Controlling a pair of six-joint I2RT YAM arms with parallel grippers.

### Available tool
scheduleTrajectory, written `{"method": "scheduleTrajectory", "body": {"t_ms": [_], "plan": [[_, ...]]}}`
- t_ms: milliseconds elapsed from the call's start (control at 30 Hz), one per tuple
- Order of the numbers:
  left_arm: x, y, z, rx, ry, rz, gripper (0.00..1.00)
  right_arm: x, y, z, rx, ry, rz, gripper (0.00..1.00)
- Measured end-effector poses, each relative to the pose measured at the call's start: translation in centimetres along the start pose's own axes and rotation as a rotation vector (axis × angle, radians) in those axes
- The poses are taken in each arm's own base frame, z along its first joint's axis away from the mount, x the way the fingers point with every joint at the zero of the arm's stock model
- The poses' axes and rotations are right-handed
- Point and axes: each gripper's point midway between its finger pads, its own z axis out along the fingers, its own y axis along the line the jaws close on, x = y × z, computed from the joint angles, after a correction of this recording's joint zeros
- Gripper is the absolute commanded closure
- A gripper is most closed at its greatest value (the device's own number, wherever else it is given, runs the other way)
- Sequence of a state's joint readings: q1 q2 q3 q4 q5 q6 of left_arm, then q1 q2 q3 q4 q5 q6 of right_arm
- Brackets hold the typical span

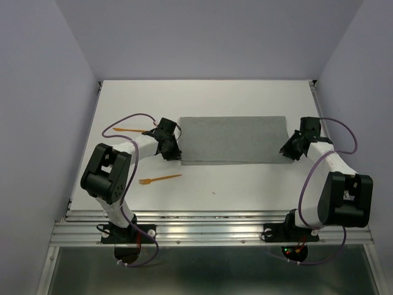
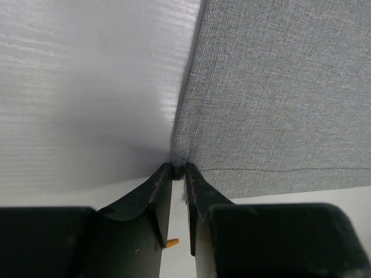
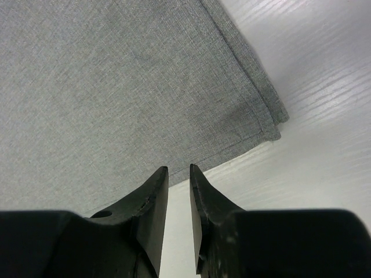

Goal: Fold the napkin into a case and place the utensils inside
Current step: Smooth out the rectangle-folded napkin at the center of the board.

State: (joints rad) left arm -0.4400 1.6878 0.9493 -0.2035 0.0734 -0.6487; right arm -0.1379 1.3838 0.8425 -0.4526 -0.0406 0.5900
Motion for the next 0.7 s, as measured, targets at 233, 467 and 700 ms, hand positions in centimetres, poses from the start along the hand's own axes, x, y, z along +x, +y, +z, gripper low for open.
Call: {"method": "scheduleTrajectory", "body": {"t_ms": [233,467,700], "plan": [[0.0,-0.5,0.4,0.007,-0.007,0.008,0.9,0.9,-0.7,0.2,0.017,0.022,0.001,0.72],[-0.1,-0.8,0.4,0.009,-0.011,0.017,1.0,0.7,-0.9,0.0,0.028,0.008,-0.005,0.72],[-0.6,-0.5,-0.6,-0.017,-0.019,0.047,1.0,0.1,-2.3,-0.7,0.099,-0.038,-0.014,0.61]]}}
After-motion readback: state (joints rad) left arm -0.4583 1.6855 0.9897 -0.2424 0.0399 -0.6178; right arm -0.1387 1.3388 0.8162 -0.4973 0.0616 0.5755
